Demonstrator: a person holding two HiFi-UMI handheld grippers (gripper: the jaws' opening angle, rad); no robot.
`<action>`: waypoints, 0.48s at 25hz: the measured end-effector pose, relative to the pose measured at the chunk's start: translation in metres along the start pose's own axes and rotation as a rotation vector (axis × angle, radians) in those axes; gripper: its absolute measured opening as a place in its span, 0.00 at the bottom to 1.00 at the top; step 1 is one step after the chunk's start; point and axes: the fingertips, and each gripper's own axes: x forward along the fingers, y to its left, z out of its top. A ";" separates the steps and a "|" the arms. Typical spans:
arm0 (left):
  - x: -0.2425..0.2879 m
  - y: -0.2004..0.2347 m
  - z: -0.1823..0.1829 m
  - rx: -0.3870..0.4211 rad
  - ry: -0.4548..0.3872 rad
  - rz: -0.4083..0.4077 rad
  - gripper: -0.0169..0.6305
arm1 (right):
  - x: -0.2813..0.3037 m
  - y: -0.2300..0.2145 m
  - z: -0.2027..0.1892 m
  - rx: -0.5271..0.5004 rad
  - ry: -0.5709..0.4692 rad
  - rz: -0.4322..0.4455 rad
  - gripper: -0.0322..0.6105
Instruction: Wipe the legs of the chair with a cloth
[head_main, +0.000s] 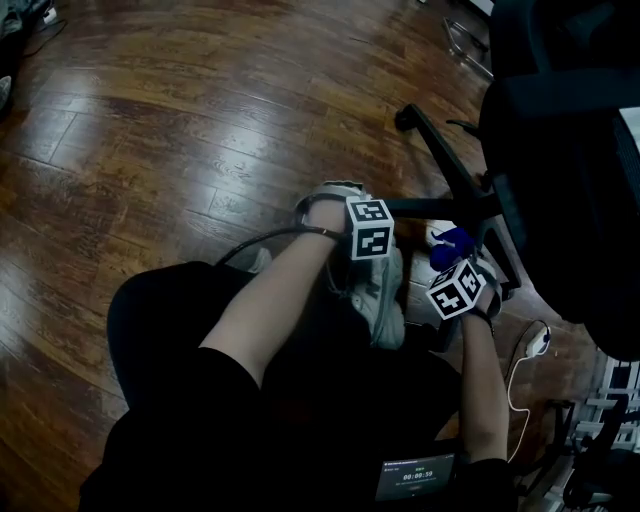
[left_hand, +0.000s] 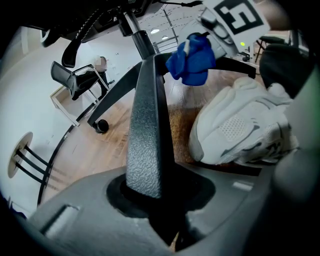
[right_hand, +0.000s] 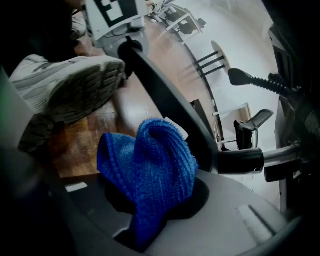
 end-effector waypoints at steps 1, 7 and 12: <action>0.000 -0.001 -0.001 0.000 0.000 0.000 0.21 | -0.007 0.015 -0.005 -0.021 0.003 0.015 0.17; 0.000 -0.002 0.000 -0.022 -0.006 -0.003 0.21 | -0.052 0.107 -0.042 -0.117 0.003 0.163 0.17; 0.000 -0.002 0.000 -0.021 -0.002 -0.005 0.21 | -0.057 0.120 -0.050 -0.086 -0.001 0.211 0.17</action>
